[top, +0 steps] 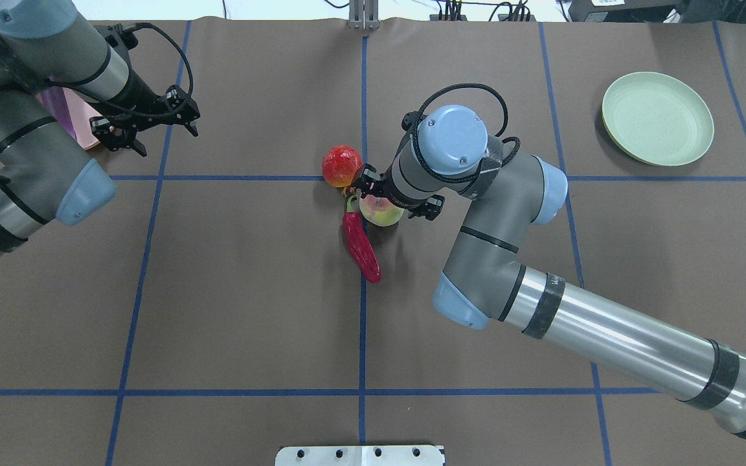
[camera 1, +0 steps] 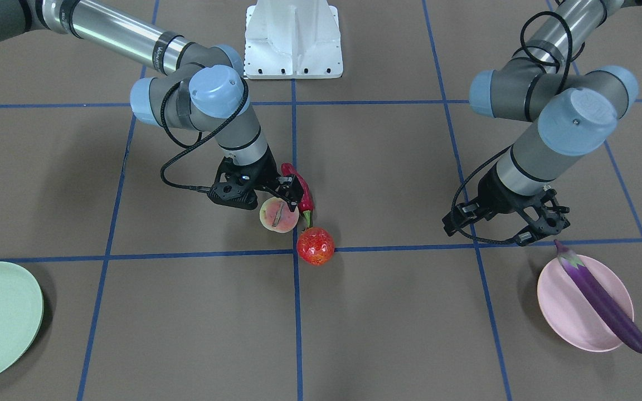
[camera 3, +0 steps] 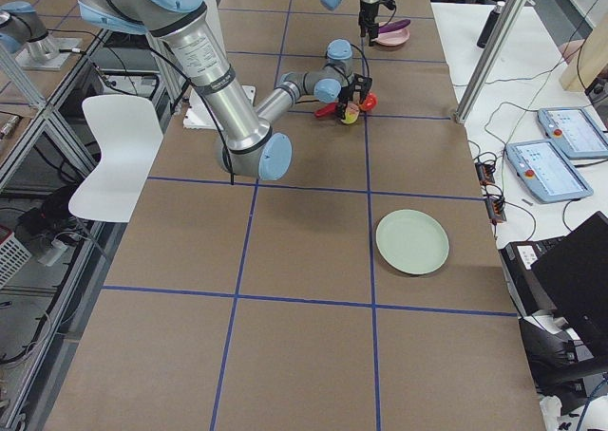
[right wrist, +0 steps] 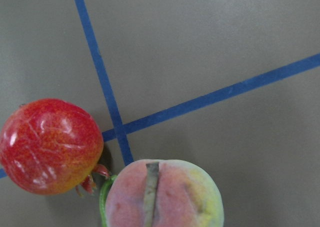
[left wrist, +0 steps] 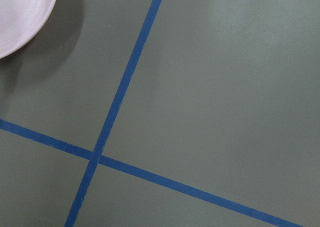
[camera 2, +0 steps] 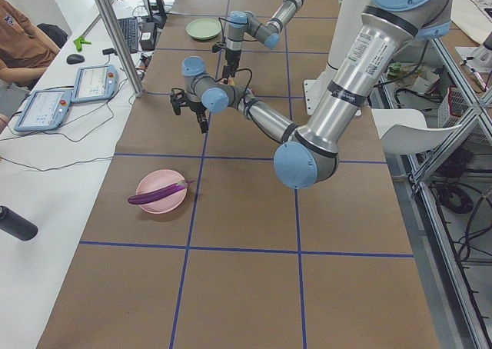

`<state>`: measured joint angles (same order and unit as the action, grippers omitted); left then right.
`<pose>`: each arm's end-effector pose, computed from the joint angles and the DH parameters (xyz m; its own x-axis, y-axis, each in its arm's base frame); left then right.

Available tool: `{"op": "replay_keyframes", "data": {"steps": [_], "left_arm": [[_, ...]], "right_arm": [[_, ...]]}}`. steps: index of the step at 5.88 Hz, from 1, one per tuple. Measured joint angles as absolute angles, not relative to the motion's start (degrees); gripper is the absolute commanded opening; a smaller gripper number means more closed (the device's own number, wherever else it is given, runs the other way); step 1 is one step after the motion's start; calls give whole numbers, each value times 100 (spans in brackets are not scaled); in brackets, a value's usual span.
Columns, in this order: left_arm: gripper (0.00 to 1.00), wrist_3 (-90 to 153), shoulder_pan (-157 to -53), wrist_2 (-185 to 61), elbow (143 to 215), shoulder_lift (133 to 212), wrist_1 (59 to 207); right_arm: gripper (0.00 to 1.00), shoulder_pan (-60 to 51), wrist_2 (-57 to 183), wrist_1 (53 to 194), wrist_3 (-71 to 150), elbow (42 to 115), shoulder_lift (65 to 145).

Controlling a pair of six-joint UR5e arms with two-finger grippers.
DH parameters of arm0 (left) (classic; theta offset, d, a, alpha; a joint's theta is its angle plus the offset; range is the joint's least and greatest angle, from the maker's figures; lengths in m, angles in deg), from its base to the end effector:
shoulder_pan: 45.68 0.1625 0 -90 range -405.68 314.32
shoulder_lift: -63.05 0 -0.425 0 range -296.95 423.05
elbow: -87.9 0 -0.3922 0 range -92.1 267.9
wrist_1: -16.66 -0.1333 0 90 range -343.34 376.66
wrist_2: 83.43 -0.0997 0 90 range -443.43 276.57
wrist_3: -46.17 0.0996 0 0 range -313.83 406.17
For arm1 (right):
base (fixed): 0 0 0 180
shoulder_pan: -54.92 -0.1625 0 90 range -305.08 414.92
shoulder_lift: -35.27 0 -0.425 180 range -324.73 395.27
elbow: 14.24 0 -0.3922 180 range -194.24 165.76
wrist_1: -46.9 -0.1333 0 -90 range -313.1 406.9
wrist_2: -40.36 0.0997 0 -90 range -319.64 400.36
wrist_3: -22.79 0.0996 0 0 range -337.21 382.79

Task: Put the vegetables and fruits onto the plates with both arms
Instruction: 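Lower the right gripper onto the peach and close on it, then carry the peach to the green plate while the left gripper reaches the pepper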

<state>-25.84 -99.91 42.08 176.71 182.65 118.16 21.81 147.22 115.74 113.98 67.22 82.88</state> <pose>0.3382 -0.5986 0.3437 0.5632 -0.3516 -0.7478 0.2825 0.9324 -0.2256 -0.5691 -0.4958 0.2309 0.4735 0.3325 0.8156 -0.3336 0.9247 -0.1833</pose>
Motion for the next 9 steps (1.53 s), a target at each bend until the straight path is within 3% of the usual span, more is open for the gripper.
{"op": "replay_keyframes", "data": {"steps": [2, 3, 4, 7, 9], "left_arm": [[100, -2583, -9983, 4208, 17667, 18255, 11806], [100, -2582, -9978, 4208, 17667, 18252, 11802], [100, -2581, -9975, 4208, 17667, 18250, 11800], [100, -2634, -9935, 4230, 17682, 18306, 11798], [100, -3143, -9581, 4156, 17713, 18562, 11791]], "right_arm": [[93, 2279, 14555, 11519, 11522, 6577, 8225], [51, 2296, 14524, 11513, 11534, 6542, 8222], [1, 2298, 14516, 11513, 11557, 6529, 8219], [0, 2022, 14830, 11560, 11573, 6669, 8271], [0, 969, 15565, 11601, 11033, 6823, 8488]]}}
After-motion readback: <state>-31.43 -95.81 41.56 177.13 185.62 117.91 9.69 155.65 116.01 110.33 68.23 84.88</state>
